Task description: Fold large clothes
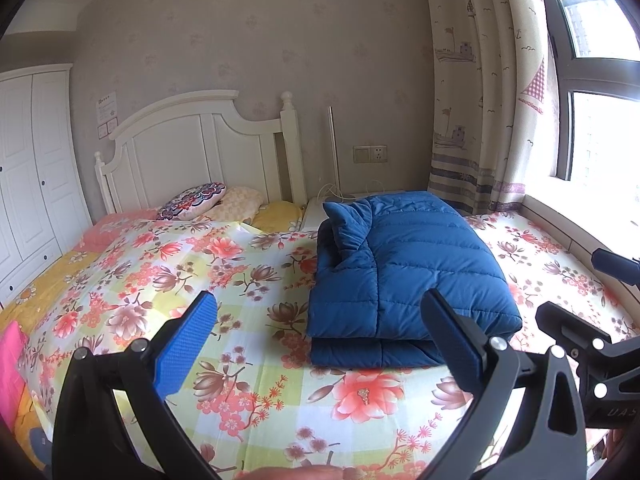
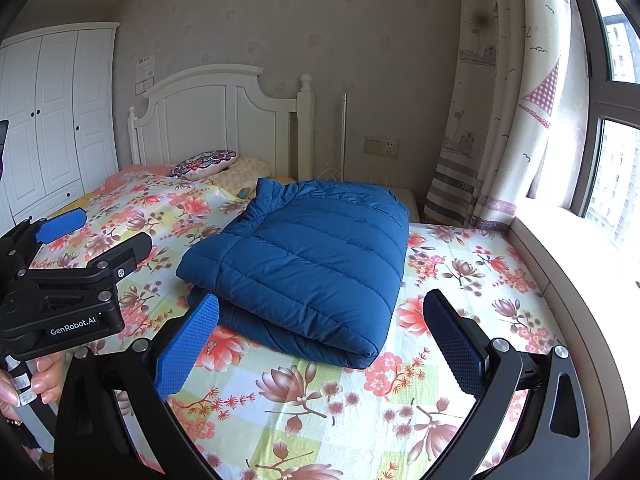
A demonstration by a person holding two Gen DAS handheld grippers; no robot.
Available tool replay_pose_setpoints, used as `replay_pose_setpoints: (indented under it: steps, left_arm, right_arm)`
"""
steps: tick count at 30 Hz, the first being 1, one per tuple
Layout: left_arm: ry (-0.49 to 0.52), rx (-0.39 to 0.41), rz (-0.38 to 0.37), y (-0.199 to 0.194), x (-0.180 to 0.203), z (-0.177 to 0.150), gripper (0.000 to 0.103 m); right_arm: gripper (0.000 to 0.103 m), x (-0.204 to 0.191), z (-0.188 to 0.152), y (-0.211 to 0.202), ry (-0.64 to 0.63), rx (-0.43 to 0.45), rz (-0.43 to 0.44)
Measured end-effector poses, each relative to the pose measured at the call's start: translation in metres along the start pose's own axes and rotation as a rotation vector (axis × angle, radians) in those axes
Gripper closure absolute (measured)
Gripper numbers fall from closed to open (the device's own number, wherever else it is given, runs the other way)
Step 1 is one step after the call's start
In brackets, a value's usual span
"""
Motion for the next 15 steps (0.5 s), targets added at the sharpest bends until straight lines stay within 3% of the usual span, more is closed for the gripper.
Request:
replay_pose_setpoints:
  steps: [15]
  left_arm:
    - [0.006, -0.008, 0.001, 0.002, -0.0065, -0.0058, 0.002]
  right_arm:
    - [0.005, -0.001, -0.0023, 0.0009, 0.002, -0.003, 0.003]
Point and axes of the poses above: each gripper's, at about its wrist camera, not at the fingertips, and y roughly the way its jaws point, x to its right, z to its top, the point moved 3 cm from there along y, roughly the way its jaws point, and after that the axes turned 15 degrees about -y, right-handed, at the moved point
